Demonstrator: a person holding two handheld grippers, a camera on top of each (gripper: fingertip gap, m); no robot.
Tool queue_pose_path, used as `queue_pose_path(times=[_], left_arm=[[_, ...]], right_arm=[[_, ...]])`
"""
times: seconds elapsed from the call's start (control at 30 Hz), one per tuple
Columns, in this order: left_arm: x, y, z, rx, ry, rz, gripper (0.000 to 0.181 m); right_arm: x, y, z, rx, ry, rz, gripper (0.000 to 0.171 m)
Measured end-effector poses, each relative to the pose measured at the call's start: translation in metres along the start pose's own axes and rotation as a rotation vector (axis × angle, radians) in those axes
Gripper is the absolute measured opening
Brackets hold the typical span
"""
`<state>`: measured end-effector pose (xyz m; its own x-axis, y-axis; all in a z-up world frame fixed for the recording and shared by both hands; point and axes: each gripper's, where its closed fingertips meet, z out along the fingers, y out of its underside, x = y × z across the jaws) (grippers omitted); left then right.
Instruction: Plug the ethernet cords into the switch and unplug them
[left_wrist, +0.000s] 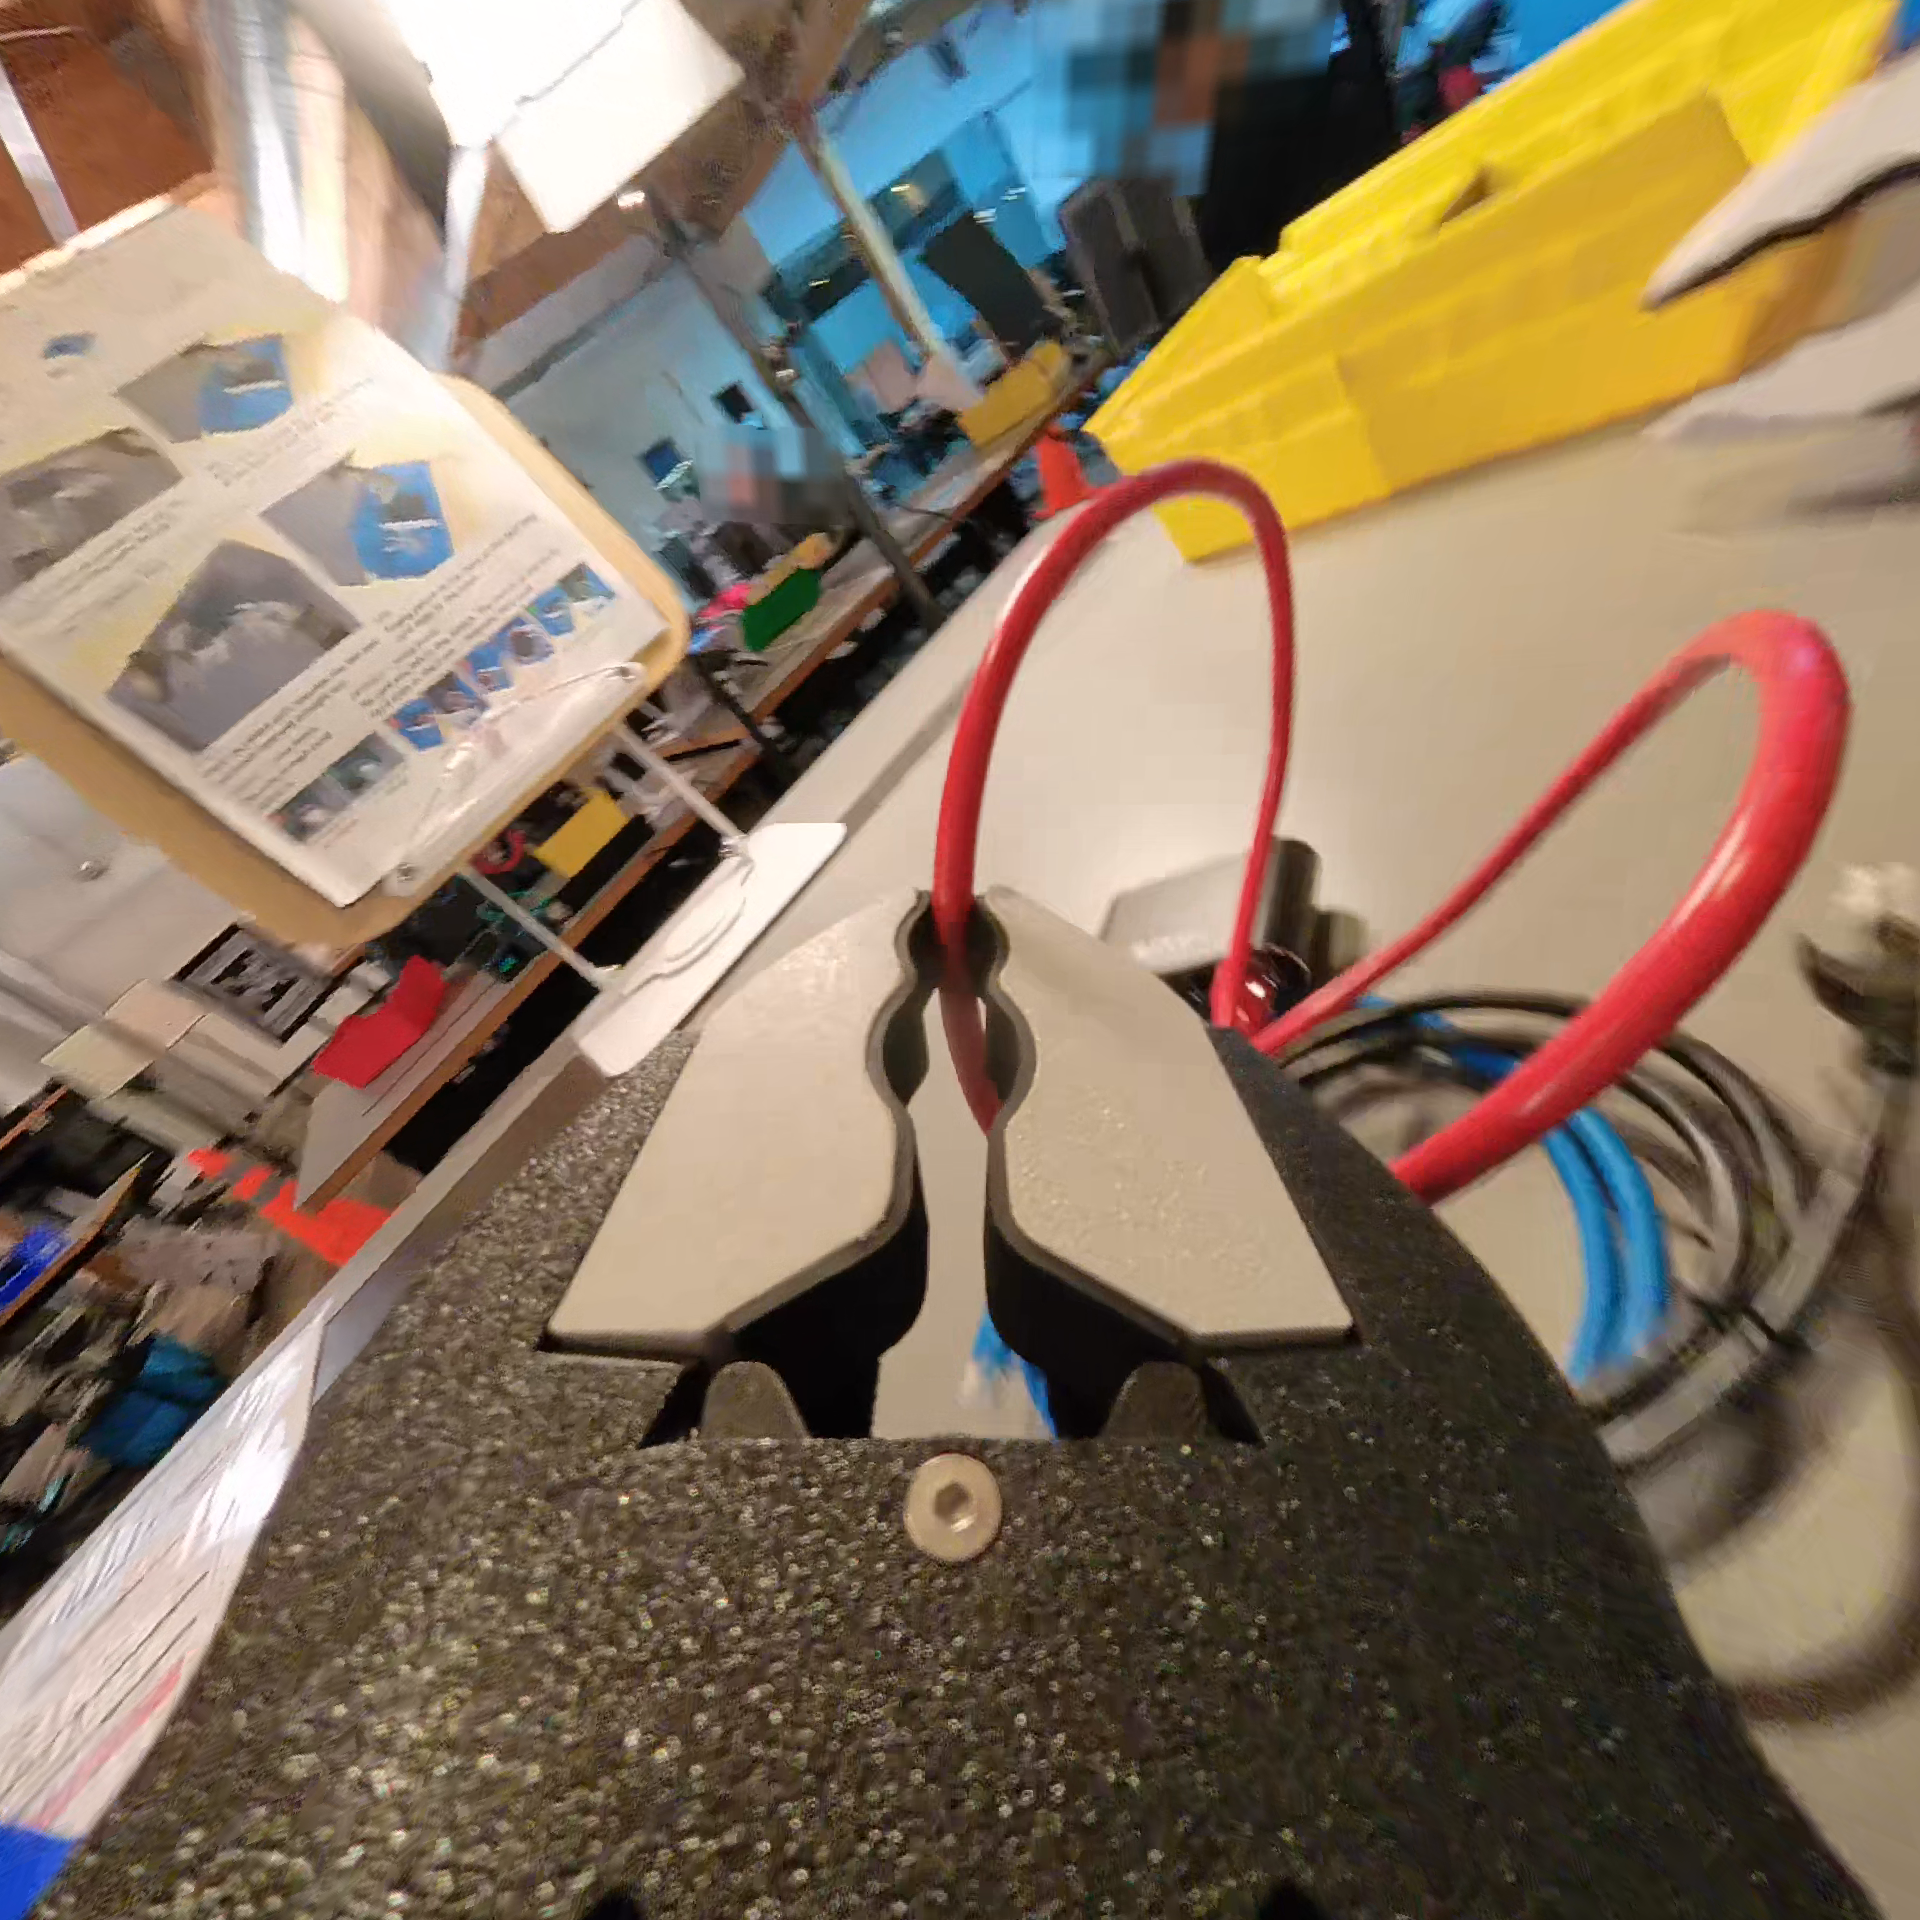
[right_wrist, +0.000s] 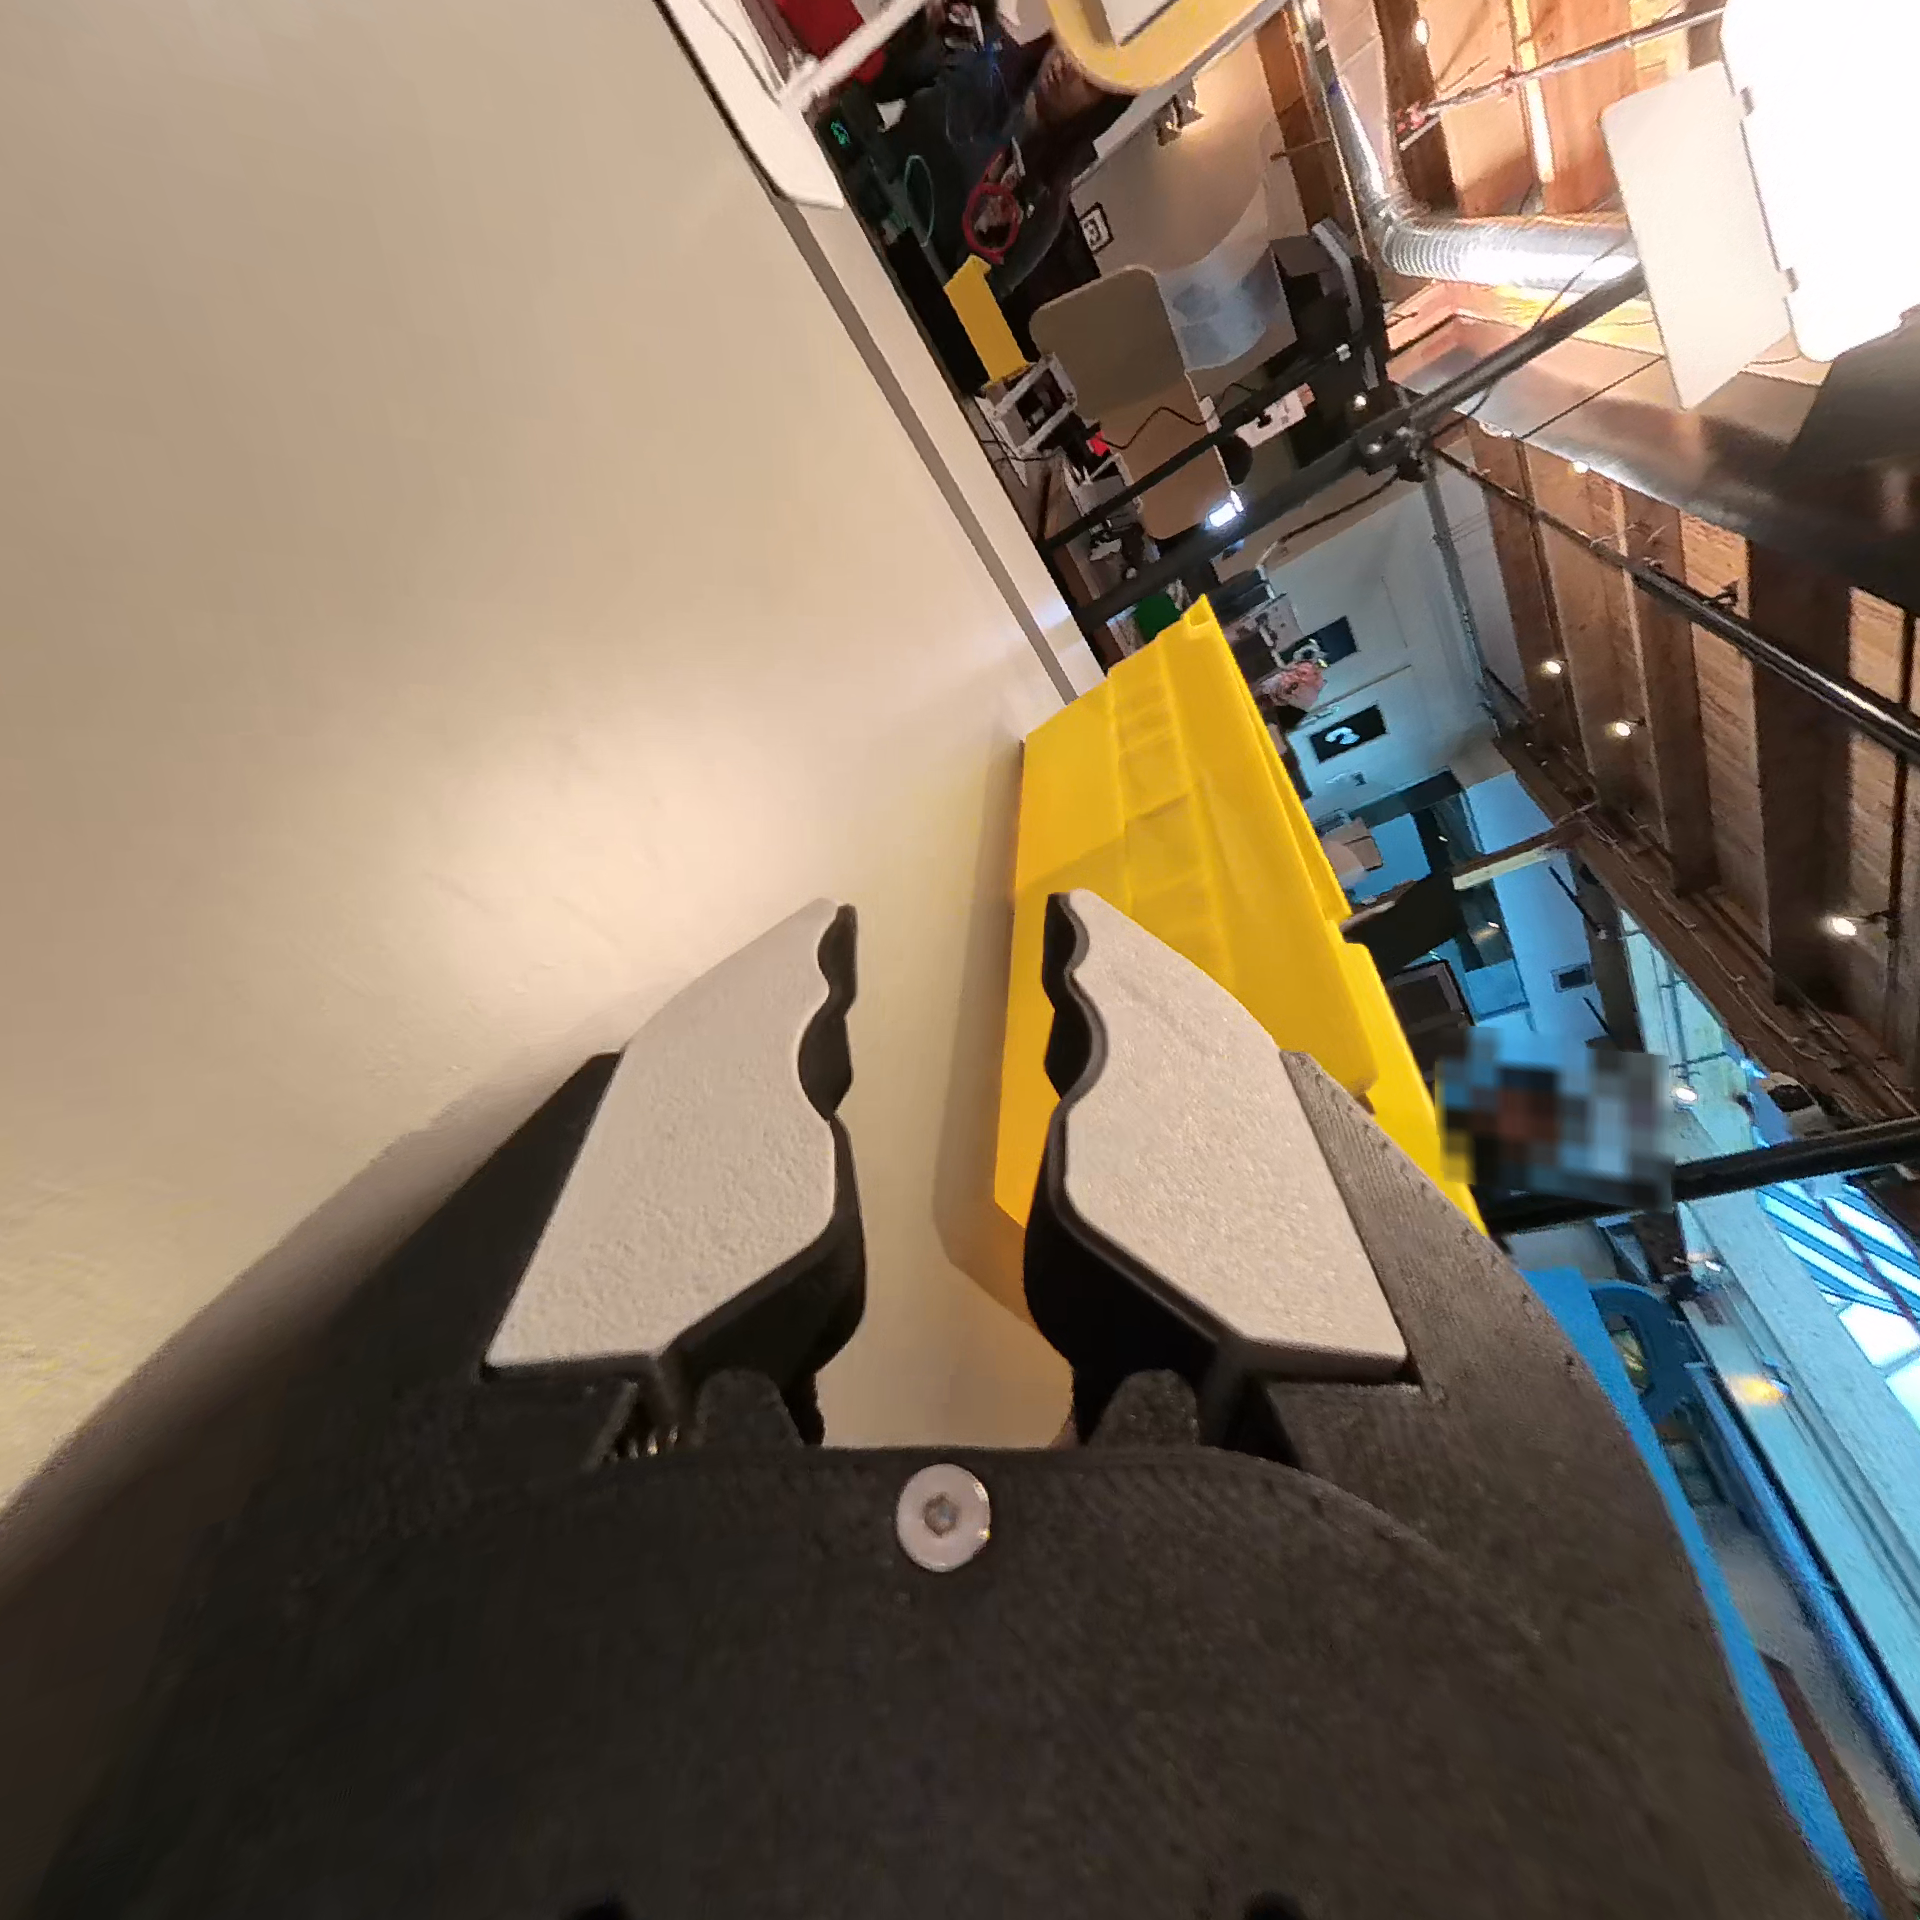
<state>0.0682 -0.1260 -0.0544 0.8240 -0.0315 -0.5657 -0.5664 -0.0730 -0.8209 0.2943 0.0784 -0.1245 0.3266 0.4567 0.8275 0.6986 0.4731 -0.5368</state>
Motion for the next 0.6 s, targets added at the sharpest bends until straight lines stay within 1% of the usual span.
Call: queue_pose_path(times=[0.03, 0.07, 0.17, 0.23, 0.27, 0.33, 0.4, 0.47, 0.53, 0.6], left_arm=[[0.01, 0.003, -0.006, 0.005, 0.076, 0.021, 0.003], [0.02, 0.006, -0.012, 0.003, 0.153, 0.046, 0.006], [0.038, 0.022, -0.035, -0.054, 0.302, 0.11, 0.032], [0.04, 0.025, -0.05, -0.053, 0.331, 0.107, 0.044], [0.039, 0.023, -0.058, -0.025, 0.341, 0.08, 0.046], [0.033, 0.014, -0.072, 0.059, 0.358, -0.002, 0.047], [0.017, 0.008, -0.08, 0.139, 0.327, -0.106, 0.048], [-0.004, 0.015, -0.078, 0.166, 0.235, -0.201, 0.047], [-0.021, 0.033, -0.069, 0.128, 0.113, -0.226, 0.047], [-0.028, 0.049, -0.063, 0.078, 0.023, -0.196, 0.047]], right_arm=[[0.0, -0.004, -0.001, 0.014, -0.013, 0.025, 0.035], [-0.001, -0.01, -0.002, 0.032, -0.027, 0.062, 0.035], [-0.01, -0.043, -0.011, 0.139, -0.129, 0.211, 0.038], [-0.021, -0.071, -0.018, 0.224, -0.235, 0.299, 0.038], [-0.027, -0.084, -0.02, 0.255, -0.287, 0.31, 0.037], [-0.04, -0.103, -0.017, 0.278, -0.358, 0.267, 0.039], [-0.054, -0.119, -0.009, 0.291, -0.409, 0.179, 0.043], [-0.071, -0.131, 0.002, 0.297, -0.468, 0.094, 0.049], [-0.089, -0.142, 0.012, 0.317, -0.518, -0.002, 0.056], [-0.106, -0.153, 0.015, 0.358, -0.564, -0.1, 0.065]])
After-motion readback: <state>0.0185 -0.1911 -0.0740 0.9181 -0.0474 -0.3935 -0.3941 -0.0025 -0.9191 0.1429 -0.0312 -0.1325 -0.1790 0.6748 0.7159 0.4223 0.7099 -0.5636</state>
